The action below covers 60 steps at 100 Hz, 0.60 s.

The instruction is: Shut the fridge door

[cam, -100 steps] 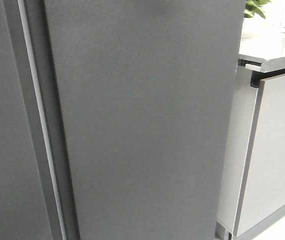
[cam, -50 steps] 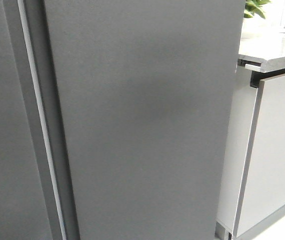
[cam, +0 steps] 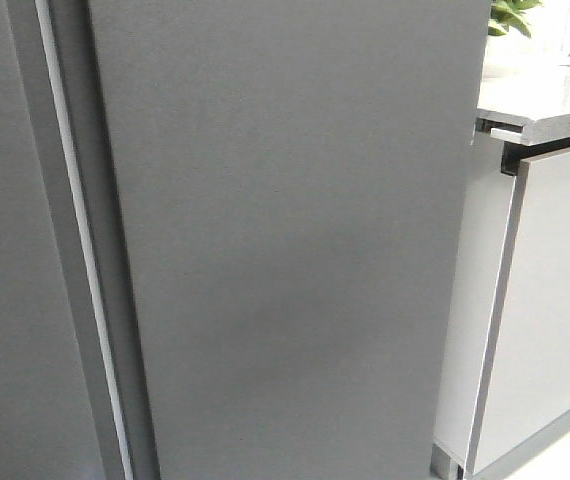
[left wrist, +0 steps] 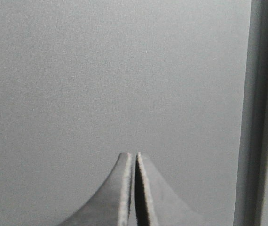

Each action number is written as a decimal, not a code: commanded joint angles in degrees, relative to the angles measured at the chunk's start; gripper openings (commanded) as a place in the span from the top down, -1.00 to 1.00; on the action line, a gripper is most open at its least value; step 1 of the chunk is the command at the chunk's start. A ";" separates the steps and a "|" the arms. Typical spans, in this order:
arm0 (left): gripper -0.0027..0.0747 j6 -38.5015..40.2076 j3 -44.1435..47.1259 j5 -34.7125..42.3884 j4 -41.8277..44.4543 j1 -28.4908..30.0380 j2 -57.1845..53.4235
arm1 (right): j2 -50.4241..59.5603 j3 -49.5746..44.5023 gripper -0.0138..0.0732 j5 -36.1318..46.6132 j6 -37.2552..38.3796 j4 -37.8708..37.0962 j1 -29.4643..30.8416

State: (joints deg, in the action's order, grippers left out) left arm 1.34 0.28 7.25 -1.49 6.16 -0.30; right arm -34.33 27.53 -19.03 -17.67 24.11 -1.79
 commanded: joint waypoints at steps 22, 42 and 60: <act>0.98 0.00 2.01 4.19 -0.23 -0.01 -1.17 | 2.95 -0.94 0.79 1.67 -0.06 0.79 0.42; 0.98 0.00 2.01 4.19 -0.23 -0.01 -1.17 | 9.45 -3.98 0.79 3.19 -0.20 -4.25 -0.02; 0.98 0.00 2.01 4.19 -0.23 -0.01 -1.17 | 22.64 -13.65 0.79 9.89 -0.20 -4.91 -0.02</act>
State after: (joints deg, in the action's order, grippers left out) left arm 1.34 0.28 7.25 -1.49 6.16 -0.30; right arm -16.59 16.55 -17.05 -17.67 19.85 -1.79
